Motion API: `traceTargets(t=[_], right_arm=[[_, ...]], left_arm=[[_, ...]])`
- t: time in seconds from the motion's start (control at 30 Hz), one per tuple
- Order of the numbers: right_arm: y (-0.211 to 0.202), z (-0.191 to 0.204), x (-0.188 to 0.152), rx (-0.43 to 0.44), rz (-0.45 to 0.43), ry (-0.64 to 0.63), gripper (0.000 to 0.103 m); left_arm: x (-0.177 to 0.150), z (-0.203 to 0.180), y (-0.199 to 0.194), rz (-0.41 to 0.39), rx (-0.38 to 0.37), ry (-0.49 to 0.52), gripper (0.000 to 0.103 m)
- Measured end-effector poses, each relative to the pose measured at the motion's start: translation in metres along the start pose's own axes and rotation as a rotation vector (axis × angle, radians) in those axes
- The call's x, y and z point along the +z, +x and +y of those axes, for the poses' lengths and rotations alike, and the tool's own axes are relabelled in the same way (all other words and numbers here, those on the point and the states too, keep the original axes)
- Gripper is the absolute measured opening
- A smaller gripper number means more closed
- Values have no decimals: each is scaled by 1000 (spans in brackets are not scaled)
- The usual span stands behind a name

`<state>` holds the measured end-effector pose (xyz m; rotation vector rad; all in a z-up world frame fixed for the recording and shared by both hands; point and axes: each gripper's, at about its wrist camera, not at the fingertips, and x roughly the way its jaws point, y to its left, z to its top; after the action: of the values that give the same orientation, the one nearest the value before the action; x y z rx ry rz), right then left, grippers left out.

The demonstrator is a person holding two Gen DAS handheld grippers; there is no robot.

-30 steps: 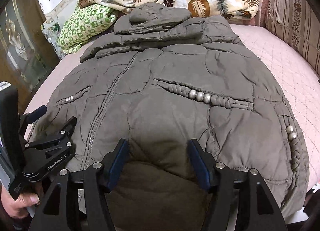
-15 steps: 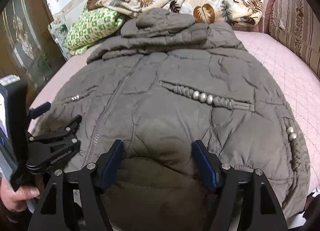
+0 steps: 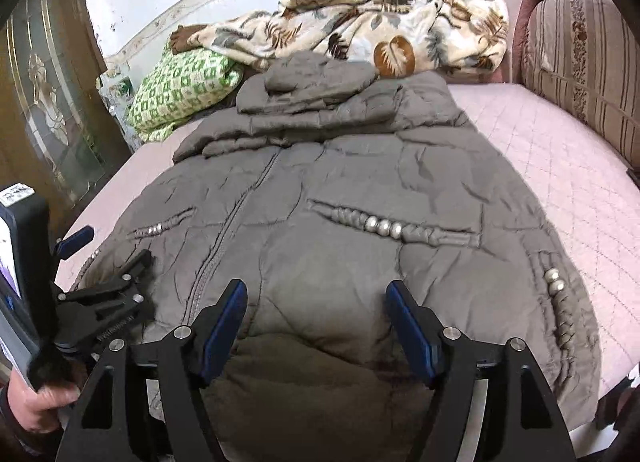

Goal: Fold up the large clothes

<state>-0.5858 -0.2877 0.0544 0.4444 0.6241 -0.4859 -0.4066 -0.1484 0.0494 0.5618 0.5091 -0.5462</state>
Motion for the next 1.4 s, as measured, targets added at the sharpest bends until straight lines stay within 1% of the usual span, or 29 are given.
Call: traceTargets(t=[0.1, 0.2, 0.27, 0.37, 0.5, 0.63, 0.73, 0.8, 0.93, 1.1, 1.17, 1.23, 1.33, 1.4], right_arm=[[-1, -1, 0, -4, -2, -3, 76], [7, -1, -4, -3, 59, -8, 76], [16, 1, -8, -16, 98, -25, 76], [15, 3, -7, -16, 92, -33, 76], [6, 0, -4, -5, 43, -5, 76], [-2, -3, -1, -50, 6, -16, 76], [-8, -11, 3, -120, -19, -17, 76], [-9, -18, 4, -164, -20, -20, 76], [-16, -34, 4, -177, -23, 22, 76], [-24, -44, 1, -193, -31, 33, 76], [-34, -56, 5, -177, -55, 68, 76], [-43, -72, 7, -182, -75, 112, 76], [-62, -116, 8, -192, -87, 246, 76], [-67, -140, 2, -191, -65, 330, 76]], left_arm=[[-4, 15, 12, 50, -4, -43, 86], [-11, 23, 25, 114, -36, -73, 86], [-15, 22, 30, 143, -52, -68, 87], [-17, 28, 28, 141, -76, -96, 86], [-17, 37, 24, 124, -68, -129, 86], [-16, 54, 20, 100, -51, -172, 86], [-19, 71, 21, 102, -42, -222, 86], [-24, 83, 23, 103, -22, -252, 86], [-35, 103, 26, 120, -16, -300, 86], [-44, 124, 25, 140, -6, -357, 86], [-46, 133, 23, 143, -3, -372, 86], [-49, 146, 21, 148, -5, -394, 86], [-55, 159, 22, 176, -53, -404, 86], [-62, 164, 25, 212, -89, -412, 86]])
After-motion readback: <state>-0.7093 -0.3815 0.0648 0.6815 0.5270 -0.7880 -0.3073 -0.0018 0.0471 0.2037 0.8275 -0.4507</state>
